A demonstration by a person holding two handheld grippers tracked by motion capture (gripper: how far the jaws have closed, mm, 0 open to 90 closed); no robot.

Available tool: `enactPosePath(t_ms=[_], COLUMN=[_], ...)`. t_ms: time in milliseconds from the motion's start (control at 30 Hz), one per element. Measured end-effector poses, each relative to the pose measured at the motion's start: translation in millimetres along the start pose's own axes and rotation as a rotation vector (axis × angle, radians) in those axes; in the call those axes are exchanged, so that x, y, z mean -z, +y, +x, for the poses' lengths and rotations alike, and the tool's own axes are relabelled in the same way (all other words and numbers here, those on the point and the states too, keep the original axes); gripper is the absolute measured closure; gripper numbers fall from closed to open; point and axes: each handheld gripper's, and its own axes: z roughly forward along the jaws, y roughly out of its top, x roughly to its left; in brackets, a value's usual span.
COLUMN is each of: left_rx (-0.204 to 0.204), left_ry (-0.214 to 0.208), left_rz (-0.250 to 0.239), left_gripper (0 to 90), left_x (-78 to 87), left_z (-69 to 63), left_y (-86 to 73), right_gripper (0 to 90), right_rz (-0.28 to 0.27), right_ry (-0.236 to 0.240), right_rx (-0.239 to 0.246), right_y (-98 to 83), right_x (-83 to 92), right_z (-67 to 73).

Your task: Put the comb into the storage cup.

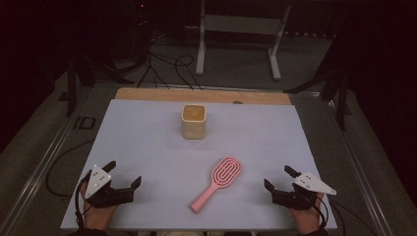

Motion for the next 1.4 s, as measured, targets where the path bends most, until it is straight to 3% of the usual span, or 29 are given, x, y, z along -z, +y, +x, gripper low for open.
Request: enactPosePath(t_ms=[533, 1033, 1200, 1400], left_rx=[0.002, 0.002, 0.008, 0.016], left_ry=[0.018, 0.029, 0.034, 0.041], left_rz=[-0.012, -0.017, -0.021, -0.029], left_gripper=[0.1, 0.1, 0.1, 0.2], left_x=[0.2, 0.5, 1.6, 3.4], left_z=[-1.9, -3.6, -3.7, -2.8], left_y=[-1.6, -3.1, -3.3, -3.7], right_gripper=[9.6, 14.2, 19.3, 29.3], right_rz=[0.041, 0.084, 0.125, 0.151], right_ry=[0.025, 0.084, 0.074, 0.071], right_rx=[-0.004, -0.02, -0.041, -0.032], right_y=[-0.5, 9.0, 11.7, 15.4], right_x=[-8.4, -14.6, -16.8, -20.3], right_z=[3.7, 14.3, 15.2, 18.9])
